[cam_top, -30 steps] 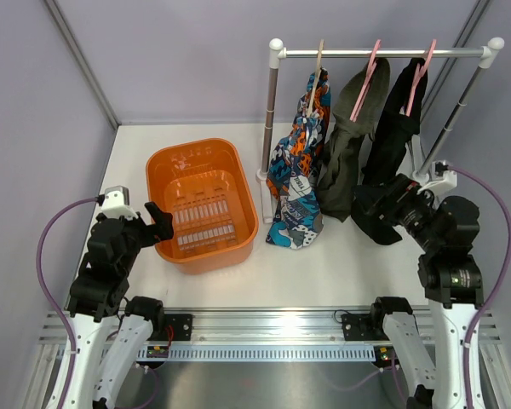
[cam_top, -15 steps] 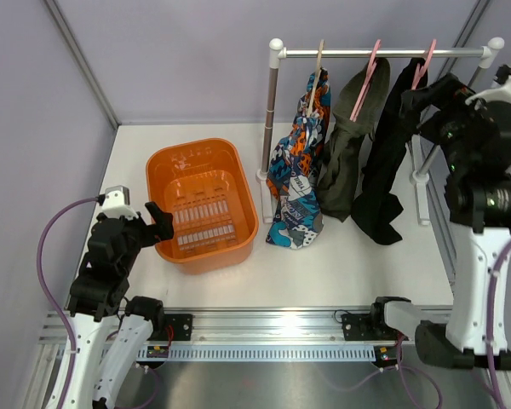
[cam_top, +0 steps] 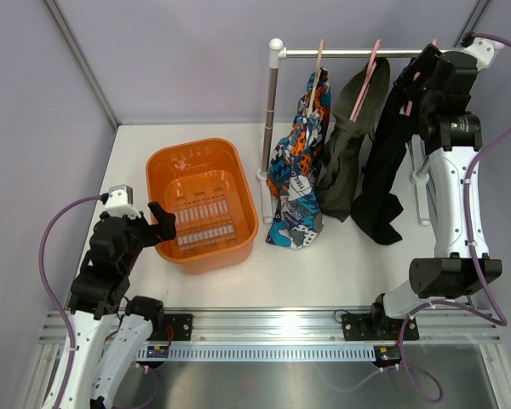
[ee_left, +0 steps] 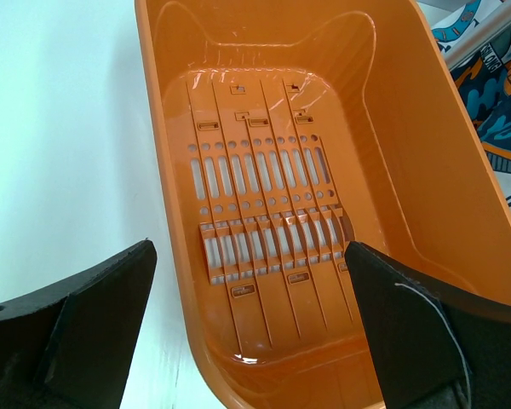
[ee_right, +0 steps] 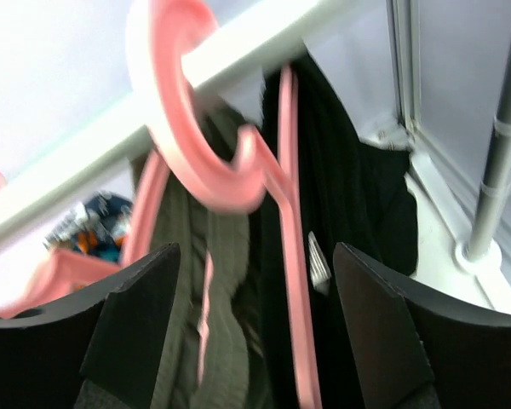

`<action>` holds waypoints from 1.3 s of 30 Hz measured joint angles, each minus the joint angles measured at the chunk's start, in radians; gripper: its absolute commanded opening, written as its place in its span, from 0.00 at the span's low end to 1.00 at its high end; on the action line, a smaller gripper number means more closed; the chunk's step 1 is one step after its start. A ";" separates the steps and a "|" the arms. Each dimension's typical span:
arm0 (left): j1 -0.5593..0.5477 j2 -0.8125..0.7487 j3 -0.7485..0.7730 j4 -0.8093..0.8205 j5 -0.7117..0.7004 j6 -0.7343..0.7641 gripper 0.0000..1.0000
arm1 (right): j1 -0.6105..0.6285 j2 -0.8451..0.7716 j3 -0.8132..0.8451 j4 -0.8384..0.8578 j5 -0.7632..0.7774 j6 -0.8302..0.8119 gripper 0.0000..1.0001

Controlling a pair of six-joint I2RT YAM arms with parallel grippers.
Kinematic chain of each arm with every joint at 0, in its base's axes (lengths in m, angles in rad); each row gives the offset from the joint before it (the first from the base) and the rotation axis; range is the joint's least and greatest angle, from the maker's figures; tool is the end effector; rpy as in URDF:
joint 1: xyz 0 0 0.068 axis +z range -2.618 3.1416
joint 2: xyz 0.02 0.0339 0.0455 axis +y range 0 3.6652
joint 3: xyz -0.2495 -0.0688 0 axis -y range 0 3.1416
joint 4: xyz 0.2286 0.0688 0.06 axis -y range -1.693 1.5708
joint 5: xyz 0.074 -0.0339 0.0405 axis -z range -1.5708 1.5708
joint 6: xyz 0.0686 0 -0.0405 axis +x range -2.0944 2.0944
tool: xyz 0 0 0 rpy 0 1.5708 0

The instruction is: Remove the shorts from the hanger

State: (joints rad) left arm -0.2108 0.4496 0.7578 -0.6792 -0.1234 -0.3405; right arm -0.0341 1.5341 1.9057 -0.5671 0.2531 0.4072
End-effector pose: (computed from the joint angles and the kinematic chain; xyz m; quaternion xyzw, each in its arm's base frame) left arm 0.1263 -0.0184 0.2969 -0.0881 0.8198 -0.1044 0.5561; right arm 0.3390 -0.0288 0.4745 0.2459 0.7304 0.0209 0.6368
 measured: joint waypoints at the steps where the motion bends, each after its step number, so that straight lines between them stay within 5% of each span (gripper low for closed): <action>1: 0.000 0.000 0.000 0.000 0.000 0.000 0.99 | 0.000 0.010 0.019 0.006 0.001 -0.002 0.75; 17: -0.001 0.000 0.000 0.000 0.005 0.000 0.99 | -0.001 0.064 0.013 0.024 0.027 -0.010 0.61; 34: -0.002 0.000 0.000 0.000 0.005 0.000 0.99 | -0.001 0.122 0.018 0.023 0.057 -0.019 0.55; 37: -0.005 0.000 0.000 0.000 0.005 0.000 0.99 | -0.001 0.123 0.020 0.023 0.068 -0.024 0.51; 39: -0.006 0.000 0.000 0.000 0.005 0.000 0.99 | -0.001 0.123 0.022 0.024 0.076 -0.028 0.37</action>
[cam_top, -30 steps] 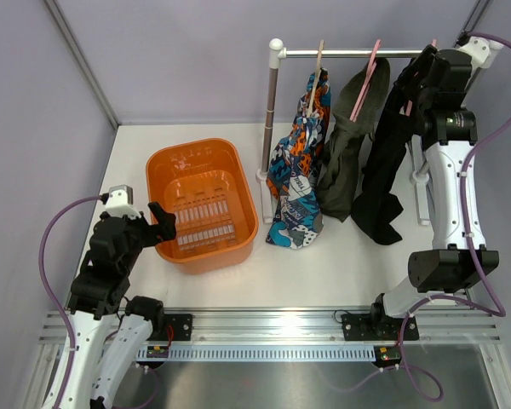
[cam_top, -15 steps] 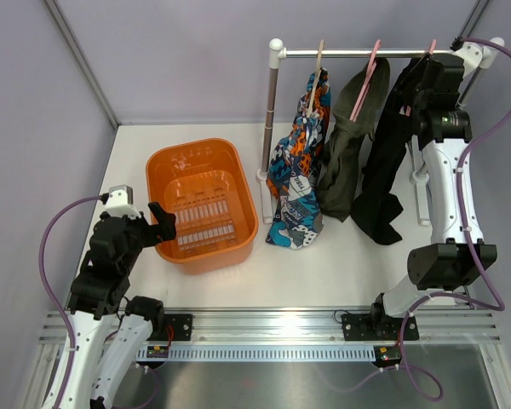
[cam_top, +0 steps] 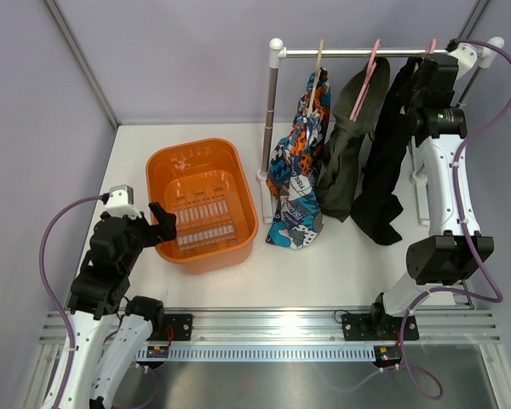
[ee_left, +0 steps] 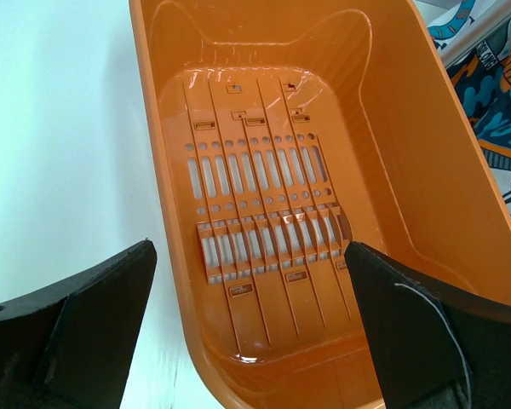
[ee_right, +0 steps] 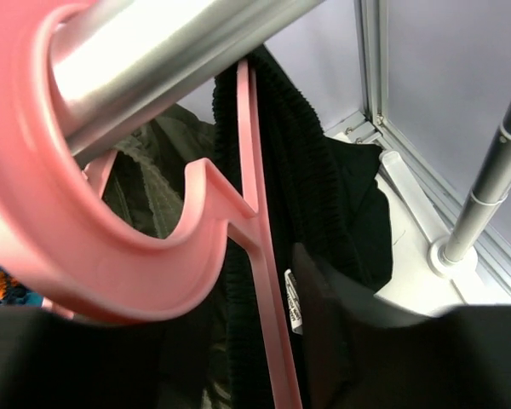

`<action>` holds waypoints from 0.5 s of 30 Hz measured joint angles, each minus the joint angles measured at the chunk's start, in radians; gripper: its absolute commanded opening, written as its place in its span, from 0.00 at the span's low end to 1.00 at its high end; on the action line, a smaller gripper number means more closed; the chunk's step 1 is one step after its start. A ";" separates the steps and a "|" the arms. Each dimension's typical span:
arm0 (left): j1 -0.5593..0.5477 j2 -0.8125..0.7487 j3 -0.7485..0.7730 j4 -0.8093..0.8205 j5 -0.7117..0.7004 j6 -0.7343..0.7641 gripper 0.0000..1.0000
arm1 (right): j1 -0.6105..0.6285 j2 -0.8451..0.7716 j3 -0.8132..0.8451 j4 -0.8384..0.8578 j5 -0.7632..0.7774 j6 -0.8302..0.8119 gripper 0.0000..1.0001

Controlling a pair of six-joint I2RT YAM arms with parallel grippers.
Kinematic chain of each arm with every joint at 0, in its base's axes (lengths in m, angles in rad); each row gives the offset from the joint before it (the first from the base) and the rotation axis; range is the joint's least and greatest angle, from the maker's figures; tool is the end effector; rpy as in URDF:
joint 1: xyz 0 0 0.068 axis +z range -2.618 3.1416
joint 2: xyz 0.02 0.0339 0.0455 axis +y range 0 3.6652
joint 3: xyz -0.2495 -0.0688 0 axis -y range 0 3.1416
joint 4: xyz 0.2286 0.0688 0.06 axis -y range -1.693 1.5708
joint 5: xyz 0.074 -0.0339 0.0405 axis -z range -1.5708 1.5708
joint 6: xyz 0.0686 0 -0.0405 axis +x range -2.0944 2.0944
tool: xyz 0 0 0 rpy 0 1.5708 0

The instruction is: Remove the shorts from the hanger

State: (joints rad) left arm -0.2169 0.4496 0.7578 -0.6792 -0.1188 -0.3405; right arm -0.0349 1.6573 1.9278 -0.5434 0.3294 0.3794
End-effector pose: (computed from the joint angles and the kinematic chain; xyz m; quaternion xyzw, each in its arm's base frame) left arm 0.1261 -0.0195 0.2969 -0.0843 0.8203 -0.1079 0.5553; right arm 0.3786 -0.0354 0.4435 0.2586 0.7488 -0.0265 0.6097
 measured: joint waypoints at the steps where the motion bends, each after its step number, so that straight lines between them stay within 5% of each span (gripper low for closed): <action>1: 0.000 0.000 0.000 0.000 0.000 0.000 0.99 | 0.000 0.000 0.001 0.000 0.003 -0.004 0.32; 6: -0.002 0.000 0.000 0.000 0.000 0.000 0.99 | 0.000 0.002 0.010 0.000 0.016 -0.020 0.00; 15: -0.006 0.000 0.000 0.000 0.000 0.000 0.99 | -0.001 0.001 0.026 -0.026 0.027 -0.020 0.00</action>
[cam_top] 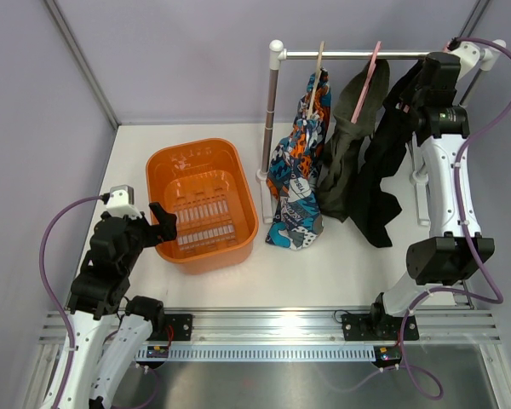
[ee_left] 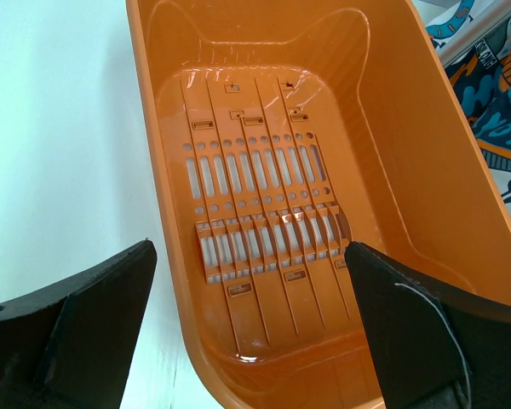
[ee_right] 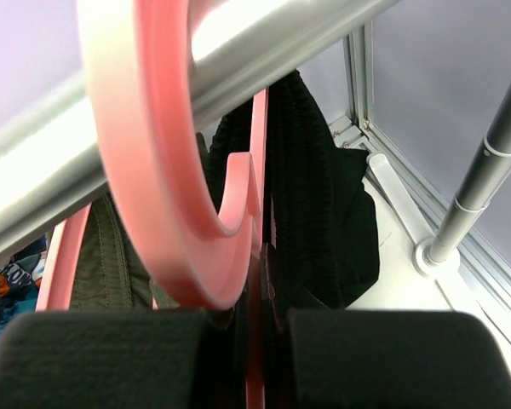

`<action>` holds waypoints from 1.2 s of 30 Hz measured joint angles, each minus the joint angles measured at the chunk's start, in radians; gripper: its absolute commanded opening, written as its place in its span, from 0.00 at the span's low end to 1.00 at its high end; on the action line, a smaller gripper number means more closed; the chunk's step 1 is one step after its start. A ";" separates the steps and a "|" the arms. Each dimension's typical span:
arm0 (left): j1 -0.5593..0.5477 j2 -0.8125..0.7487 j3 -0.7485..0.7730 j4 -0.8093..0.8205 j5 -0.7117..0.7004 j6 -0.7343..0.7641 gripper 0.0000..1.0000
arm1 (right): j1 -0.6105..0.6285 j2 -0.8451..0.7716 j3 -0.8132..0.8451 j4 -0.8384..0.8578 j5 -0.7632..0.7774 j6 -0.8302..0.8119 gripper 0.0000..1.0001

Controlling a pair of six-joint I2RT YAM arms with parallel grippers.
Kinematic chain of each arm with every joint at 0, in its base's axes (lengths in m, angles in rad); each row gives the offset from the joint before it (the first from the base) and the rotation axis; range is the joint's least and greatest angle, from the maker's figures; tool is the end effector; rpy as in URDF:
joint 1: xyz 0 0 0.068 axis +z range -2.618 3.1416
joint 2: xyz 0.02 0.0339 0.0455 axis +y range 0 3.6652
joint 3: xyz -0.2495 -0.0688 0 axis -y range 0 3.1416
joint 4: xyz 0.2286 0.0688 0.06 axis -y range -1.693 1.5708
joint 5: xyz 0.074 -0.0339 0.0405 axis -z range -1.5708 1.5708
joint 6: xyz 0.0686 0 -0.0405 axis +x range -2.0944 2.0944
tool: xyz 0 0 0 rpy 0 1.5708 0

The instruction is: Remove the shorts from the hanger

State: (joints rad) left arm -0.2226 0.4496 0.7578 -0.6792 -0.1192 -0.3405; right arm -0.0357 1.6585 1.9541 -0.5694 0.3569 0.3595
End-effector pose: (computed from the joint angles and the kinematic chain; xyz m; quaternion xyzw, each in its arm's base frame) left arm 0.1260 -0.0202 0.2969 -0.0821 0.8205 -0.1094 0.5550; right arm 0.3751 -0.0374 0.4486 0.2591 0.7480 -0.0438 0.6094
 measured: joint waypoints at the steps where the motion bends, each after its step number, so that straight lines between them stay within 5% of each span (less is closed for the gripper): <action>1: 0.000 0.000 0.000 0.000 0.000 0.000 0.99 | 0.000 -0.003 0.000 -0.005 0.000 0.000 0.00; 11: -0.001 0.000 0.000 0.000 0.000 0.000 0.99 | 0.000 -0.125 -0.017 -0.084 -0.002 0.004 0.00; 21: -0.003 0.005 0.000 0.000 0.001 0.000 0.99 | 0.000 -0.392 -0.249 -0.123 -0.039 0.021 0.00; 36: -0.004 0.011 0.000 0.002 0.042 0.008 0.99 | -0.004 -0.867 -0.357 -0.291 -0.473 0.041 0.00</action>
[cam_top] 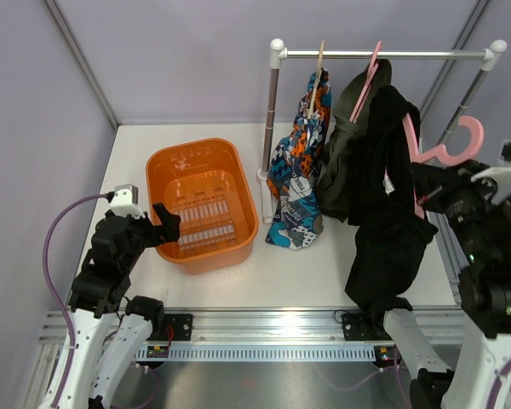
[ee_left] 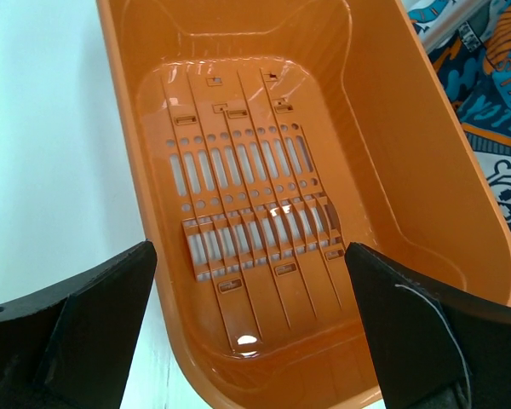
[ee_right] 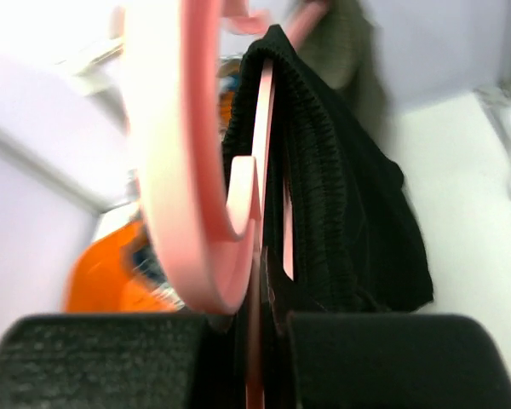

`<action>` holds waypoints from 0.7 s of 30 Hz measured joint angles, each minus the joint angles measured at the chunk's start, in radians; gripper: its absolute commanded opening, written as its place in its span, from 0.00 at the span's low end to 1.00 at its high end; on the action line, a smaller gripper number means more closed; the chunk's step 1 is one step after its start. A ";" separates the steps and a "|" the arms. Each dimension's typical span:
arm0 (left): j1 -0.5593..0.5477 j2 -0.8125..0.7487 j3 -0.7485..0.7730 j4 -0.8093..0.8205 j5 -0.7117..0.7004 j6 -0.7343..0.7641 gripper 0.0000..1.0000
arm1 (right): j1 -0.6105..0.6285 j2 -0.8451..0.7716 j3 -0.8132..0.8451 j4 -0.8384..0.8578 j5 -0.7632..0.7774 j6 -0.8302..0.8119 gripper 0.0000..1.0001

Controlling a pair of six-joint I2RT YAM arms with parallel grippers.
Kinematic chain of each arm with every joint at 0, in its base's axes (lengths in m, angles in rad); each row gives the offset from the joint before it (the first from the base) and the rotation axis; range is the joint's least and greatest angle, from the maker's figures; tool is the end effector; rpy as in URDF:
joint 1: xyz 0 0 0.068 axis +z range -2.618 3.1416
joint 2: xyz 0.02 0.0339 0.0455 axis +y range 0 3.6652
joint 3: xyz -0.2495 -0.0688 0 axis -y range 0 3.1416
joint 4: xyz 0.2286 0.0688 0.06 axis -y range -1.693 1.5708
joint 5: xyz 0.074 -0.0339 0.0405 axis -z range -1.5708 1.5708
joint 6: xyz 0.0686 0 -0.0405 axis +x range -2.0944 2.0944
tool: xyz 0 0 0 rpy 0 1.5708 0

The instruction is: Remove the shorts from the hanger

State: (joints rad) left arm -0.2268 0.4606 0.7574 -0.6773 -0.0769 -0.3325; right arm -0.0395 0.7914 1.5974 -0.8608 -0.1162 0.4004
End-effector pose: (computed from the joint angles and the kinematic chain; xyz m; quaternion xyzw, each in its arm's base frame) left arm 0.1276 -0.0240 0.2957 -0.0652 0.8252 -0.1240 0.5472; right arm 0.1018 0.0039 0.4897 0.1192 0.7162 0.1647 0.6676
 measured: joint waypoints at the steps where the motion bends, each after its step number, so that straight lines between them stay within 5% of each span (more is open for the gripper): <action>1: 0.000 -0.001 -0.001 0.002 0.010 0.003 0.99 | 0.000 -0.029 0.026 -0.012 -0.047 0.000 0.00; 9: 0.000 -0.007 -0.001 0.047 0.124 0.029 0.99 | 0.000 -0.099 0.169 -0.014 -0.452 0.021 0.00; 21: 0.000 0.022 0.174 0.062 0.204 0.025 0.99 | 0.000 -0.094 0.017 0.200 -0.885 0.190 0.00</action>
State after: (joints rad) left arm -0.2268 0.4828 0.9314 -0.6151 0.1276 -0.3073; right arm -0.0395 0.6975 1.6146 -0.6613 -1.0008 0.5903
